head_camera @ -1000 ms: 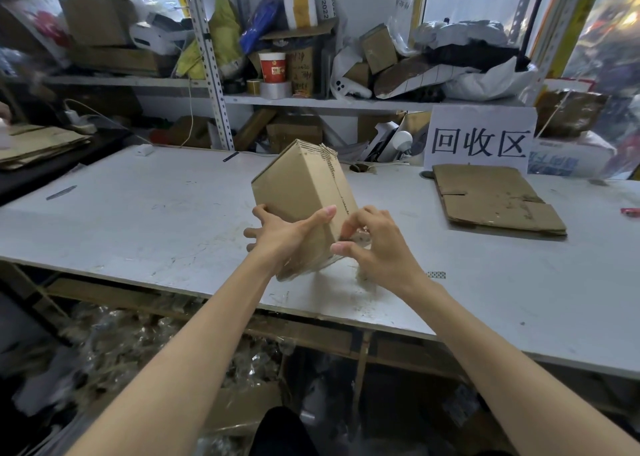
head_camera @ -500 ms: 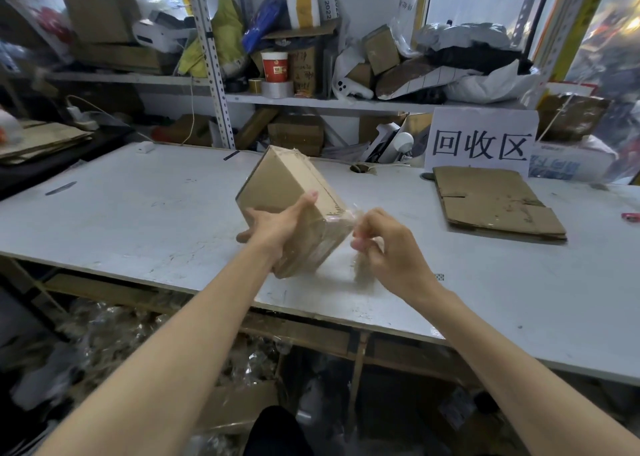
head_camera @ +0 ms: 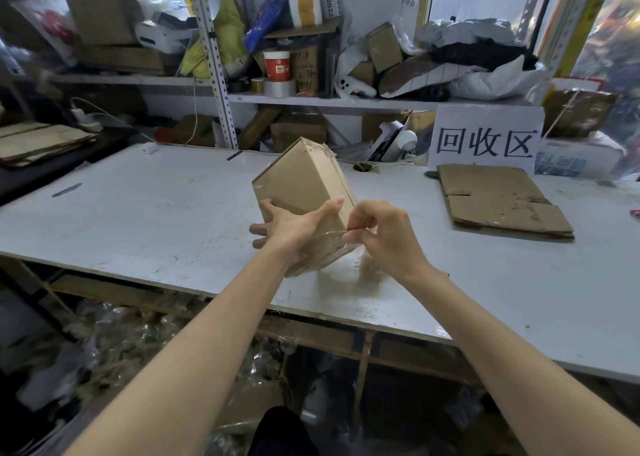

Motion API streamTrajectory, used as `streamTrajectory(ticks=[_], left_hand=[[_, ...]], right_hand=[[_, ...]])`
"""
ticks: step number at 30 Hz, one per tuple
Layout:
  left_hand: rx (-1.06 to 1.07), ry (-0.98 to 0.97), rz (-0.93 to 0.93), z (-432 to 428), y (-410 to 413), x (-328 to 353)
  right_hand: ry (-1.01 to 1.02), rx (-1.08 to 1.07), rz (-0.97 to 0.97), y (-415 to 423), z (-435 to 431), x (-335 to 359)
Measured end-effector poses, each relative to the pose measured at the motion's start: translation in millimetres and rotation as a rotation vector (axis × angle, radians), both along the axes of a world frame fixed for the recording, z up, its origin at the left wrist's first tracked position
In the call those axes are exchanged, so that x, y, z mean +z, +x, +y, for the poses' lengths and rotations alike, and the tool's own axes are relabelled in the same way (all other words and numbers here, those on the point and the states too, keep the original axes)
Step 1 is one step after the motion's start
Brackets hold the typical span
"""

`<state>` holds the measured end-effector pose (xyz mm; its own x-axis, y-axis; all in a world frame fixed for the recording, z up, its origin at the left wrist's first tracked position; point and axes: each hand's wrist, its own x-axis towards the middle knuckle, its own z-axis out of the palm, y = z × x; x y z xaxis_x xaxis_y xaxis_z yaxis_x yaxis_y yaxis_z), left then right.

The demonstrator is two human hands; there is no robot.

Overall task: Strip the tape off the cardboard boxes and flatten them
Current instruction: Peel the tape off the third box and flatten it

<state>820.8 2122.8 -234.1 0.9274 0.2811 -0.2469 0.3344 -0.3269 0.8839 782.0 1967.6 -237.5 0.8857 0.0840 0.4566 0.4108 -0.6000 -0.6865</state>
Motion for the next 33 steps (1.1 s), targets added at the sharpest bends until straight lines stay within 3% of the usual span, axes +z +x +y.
streamTrajectory(ticks=[8,18,23,28,33], left_hand=[[-0.014,0.005,-0.031,0,4,-2],[0.02,0.039,-0.102,-10,3,1],[-0.071,0.058,-0.021,-6,5,3],[-0.155,0.196,-0.004,4,3,-7],[-0.145,0.165,-0.035,4,-1,-9]], right_hand=[[-0.182,0.111,-0.101,4,-8,-1],[-0.204,0.125,-0.113,0,-10,-7],[-0.128,0.065,-0.066,1,-12,-8],[-0.225,-0.123,-0.175,0,-11,-16],[-0.278,-0.266,-0.32,-2,-6,-18]])
